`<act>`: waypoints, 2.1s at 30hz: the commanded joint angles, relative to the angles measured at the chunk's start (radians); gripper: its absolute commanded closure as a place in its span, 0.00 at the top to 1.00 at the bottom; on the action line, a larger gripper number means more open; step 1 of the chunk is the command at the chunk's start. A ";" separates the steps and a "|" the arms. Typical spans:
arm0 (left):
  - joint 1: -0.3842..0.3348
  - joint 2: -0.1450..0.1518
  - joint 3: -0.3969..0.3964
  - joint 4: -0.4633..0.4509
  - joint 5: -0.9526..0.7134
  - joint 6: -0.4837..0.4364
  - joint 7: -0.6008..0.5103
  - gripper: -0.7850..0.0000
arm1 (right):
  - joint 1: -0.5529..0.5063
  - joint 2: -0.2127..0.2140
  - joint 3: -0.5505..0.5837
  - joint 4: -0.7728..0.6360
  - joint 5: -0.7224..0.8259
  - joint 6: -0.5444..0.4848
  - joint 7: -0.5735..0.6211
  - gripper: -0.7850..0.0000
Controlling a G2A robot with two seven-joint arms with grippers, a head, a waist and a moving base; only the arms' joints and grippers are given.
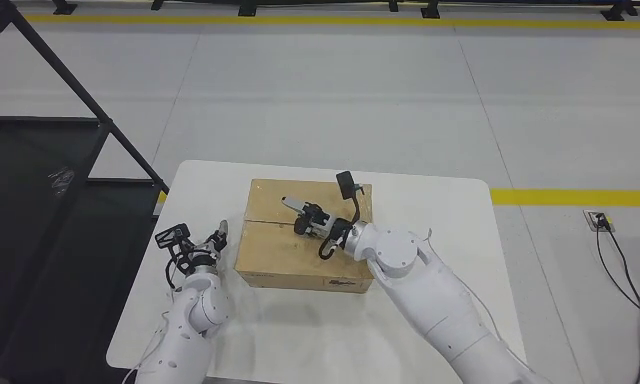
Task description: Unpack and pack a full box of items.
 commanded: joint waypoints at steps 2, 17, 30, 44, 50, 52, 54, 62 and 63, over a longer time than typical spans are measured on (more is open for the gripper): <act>0.000 -0.003 0.003 0.007 0.003 0.004 -0.007 1.00 | 0.009 -0.006 -0.001 0.022 0.004 -0.013 0.007 1.00; 0.012 -0.010 -0.007 0.020 0.037 0.003 0.017 1.00 | 0.028 -0.019 0.014 0.065 -0.005 -0.036 0.049 1.00; 0.154 0.012 -0.073 -0.145 0.087 -0.091 -0.004 1.00 | 0.054 -0.031 0.020 0.098 -0.008 -0.043 0.088 1.00; 0.278 0.048 -0.151 -0.299 0.216 -0.290 -0.083 1.00 | 0.070 -0.048 0.023 0.135 -0.004 -0.056 0.097 1.00; 0.266 0.055 -0.137 -0.291 0.298 -0.363 -0.070 1.00 | 0.073 -0.054 0.024 0.145 -0.008 -0.057 0.099 1.00; 0.252 0.053 -0.125 -0.279 0.303 -0.361 -0.068 1.00 | 0.074 -0.056 0.024 0.148 -0.010 -0.055 0.098 1.00; 0.229 0.049 -0.111 -0.260 0.304 -0.350 -0.067 1.00 | 0.075 -0.058 0.024 0.149 -0.011 -0.055 0.098 1.00; 0.096 0.026 -0.042 -0.109 0.283 -0.300 -0.095 1.00 | 0.077 -0.064 0.028 0.155 -0.018 -0.057 0.098 1.00; 0.083 0.023 -0.033 -0.090 0.284 -0.294 -0.093 1.00 | 0.077 -0.065 0.030 0.155 -0.018 -0.057 0.098 1.00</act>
